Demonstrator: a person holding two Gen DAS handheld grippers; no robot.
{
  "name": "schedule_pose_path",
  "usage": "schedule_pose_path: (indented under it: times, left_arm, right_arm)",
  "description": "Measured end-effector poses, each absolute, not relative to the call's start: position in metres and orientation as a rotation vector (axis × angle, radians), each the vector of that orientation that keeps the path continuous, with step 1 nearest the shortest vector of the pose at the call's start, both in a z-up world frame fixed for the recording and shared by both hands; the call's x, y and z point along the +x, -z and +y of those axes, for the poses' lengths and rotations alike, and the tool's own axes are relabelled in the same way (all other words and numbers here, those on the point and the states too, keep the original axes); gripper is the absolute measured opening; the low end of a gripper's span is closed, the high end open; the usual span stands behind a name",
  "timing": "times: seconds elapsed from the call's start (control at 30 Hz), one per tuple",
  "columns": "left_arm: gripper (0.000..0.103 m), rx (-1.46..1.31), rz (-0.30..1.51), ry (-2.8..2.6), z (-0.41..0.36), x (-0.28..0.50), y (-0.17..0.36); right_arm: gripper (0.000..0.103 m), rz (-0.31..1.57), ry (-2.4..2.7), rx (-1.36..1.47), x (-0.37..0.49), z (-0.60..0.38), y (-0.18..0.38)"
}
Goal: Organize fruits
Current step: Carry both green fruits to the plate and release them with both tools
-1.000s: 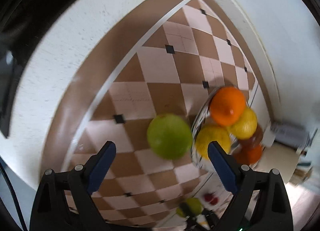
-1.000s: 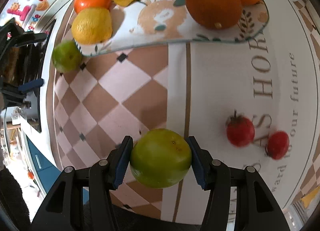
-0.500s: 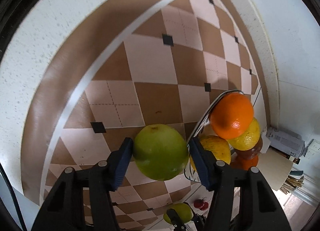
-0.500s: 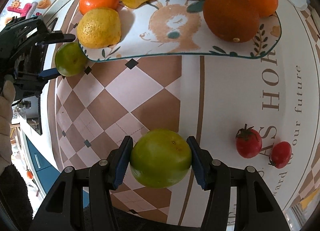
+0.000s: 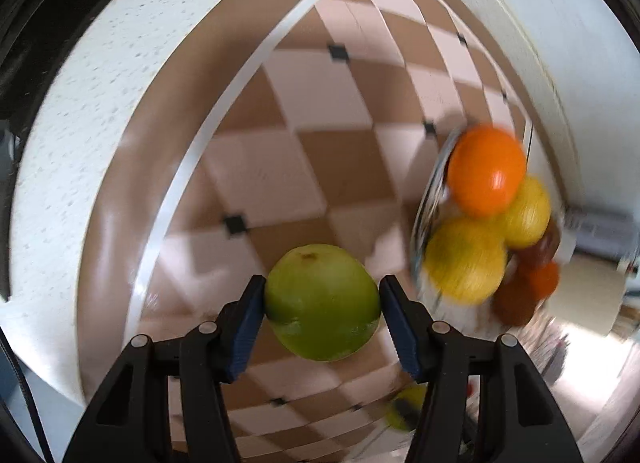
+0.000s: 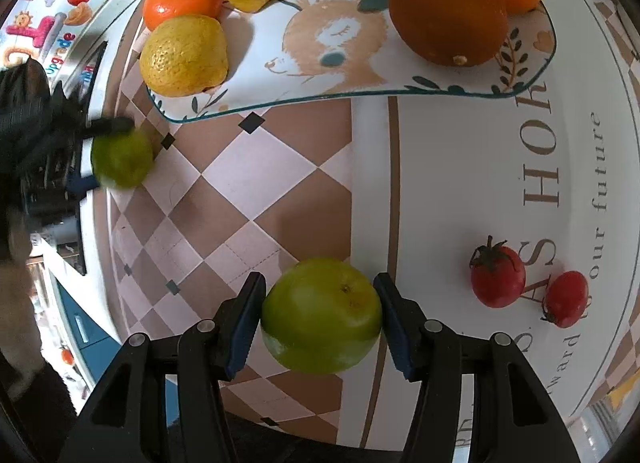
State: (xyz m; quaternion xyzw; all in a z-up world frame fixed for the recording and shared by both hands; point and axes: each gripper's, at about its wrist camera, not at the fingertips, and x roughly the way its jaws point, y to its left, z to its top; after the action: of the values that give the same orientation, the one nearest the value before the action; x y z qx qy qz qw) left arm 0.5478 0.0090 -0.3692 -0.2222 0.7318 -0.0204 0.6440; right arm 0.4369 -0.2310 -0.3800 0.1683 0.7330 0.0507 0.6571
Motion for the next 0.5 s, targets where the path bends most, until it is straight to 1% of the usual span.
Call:
schedule_pose_path:
  times: [0.2, 0.27, 0.37, 0.5]
  left_arm:
    - [0.055, -0.33, 1.745, 0.138, -0.014, 0.486, 0.371]
    - [0.055, -0.293, 1.733, 0.152, -0.02, 0.474, 0.372]
    - [0.055, -0.212, 1.703, 0.146, -0.032, 0.469, 0.371]
    - [0.055, -0.144, 1.691, 0.144, -0.046, 0.468, 0.376]
  right_arm:
    - [0.059, 1.654, -0.121, 0.398, 0.433, -0.239, 0.377]
    - [0.059, 1.649, -0.128, 0.402, 0.43, -0.24, 0.377]
    - [0.059, 1.626, -0.137, 0.382, 0.428, -0.239, 0.376]
    - [0.059, 1.614, -0.169, 0.271, 0.426, -0.228, 0.37]
